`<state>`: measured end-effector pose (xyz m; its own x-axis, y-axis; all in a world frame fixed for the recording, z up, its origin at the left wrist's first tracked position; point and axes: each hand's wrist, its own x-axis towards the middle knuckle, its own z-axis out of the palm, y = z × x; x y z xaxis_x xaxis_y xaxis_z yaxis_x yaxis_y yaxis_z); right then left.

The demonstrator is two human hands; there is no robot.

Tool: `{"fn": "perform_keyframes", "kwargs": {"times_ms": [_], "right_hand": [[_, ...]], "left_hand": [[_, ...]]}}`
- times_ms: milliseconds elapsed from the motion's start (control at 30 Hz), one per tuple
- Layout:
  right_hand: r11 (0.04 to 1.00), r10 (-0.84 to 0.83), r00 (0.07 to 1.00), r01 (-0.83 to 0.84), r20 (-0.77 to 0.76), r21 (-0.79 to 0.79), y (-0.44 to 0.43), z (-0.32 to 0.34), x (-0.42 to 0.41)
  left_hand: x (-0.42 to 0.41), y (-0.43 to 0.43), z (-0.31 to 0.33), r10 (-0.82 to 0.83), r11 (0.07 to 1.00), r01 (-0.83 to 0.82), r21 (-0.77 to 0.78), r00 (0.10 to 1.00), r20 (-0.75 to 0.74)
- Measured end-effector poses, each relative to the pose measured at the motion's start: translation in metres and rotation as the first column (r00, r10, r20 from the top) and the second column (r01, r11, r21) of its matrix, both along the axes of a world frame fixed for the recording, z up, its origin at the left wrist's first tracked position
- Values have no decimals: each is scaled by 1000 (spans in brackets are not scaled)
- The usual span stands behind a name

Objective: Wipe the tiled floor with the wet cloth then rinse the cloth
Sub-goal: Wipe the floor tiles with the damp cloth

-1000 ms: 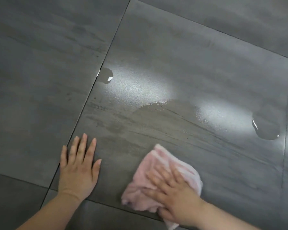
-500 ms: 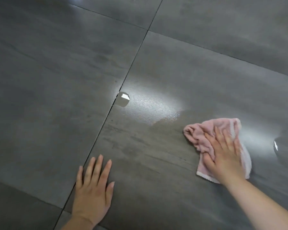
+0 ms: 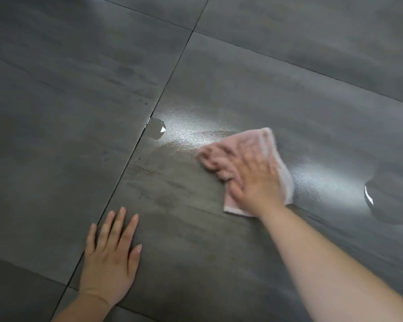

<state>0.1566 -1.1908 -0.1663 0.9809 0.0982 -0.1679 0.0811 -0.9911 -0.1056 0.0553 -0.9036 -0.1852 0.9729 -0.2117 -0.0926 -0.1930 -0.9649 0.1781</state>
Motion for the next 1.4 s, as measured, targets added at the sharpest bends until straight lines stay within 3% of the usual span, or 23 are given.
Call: {"fn": "perform_keyframes", "kwargs": {"times_ms": [67, 167, 267, 367, 433, 500, 567, 667, 733, 833, 900, 1000, 1100, 1167, 1267, 1333, 1400], "right_hand": [[960, -278, 957, 276, -82, -38, -48, 9, -3], [915, -402, 906, 403, -131, -19, -36, 12, -23], [977, -212, 971, 207, 107, 54, 37, -7, -61], [973, 158, 983, -171, 97, 152, 83, -10, -106], [939, 312, 939, -327, 145, 102, 57, -15, -113], [983, 177, 976, -183, 124, 33, 9, -17, -109], [991, -130, 990, 129, 46, 22, -36, -6, -100], [889, -452, 890, 455, -54, 58, -32, 3, -105], [923, -382, 924, 382, -14, 53, 8, -1, -120], [1000, 12, 1000, -12, 9, 10, 74, -10, -139], [995, 77, 996, -80, 50, 64, 96, -11, -127], [991, 75, 997, -78, 28, 104, 90, -9, -81], [998, 20, 999, -23, -43, -58, 42, -5, -20], [985, -166, 977, 159, -132, -66, -2, -1, -2], [908, -418, 906, 418, -67, -22, -40, 5, -20], [920, -382, 921, 387, 80, -56, -29, -1, -49], [962, -267, 959, 272, 97, -37, 6, -6, -76]], "left_hand": [[0, -2, 2, 20, 1000, -20, 1, 999, -39], [0, -5, 5, 50, 998, -46, 41, 991, -126], [0, -8, 11, 76, 996, -67, 57, 983, -166], [0, -8, 10, 67, 997, -59, 56, 986, -155], [1, -7, 9, 66, 997, -58, 55, 987, -145], [0, -5, 9, 76, 997, -72, 36, 989, -130], [2, -7, 8, 74, 997, -71, 26, 991, -108], [1, -8, 10, 75, 997, -71, 39, 988, -132], [1, -8, 11, 71, 997, -67, 27, 987, -142], [0, -7, 9, 80, 996, -84, -21, 989, -124], [1, -8, 8, 91, 994, -95, -46, 991, -94], [0, -8, 9, 86, 995, -91, -51, 991, -102], [0, -6, 8, 106, 993, -112, -45, 986, -130], [-1, -5, 7, 104, 993, -110, -38, 985, -138], [1, -4, 6, 98, 994, -102, -30, 988, -123], [1, -5, 5, 98, 995, -100, -20, 989, -110], [2, -4, 4, 88, 996, -90, -15, 991, -100]]}}
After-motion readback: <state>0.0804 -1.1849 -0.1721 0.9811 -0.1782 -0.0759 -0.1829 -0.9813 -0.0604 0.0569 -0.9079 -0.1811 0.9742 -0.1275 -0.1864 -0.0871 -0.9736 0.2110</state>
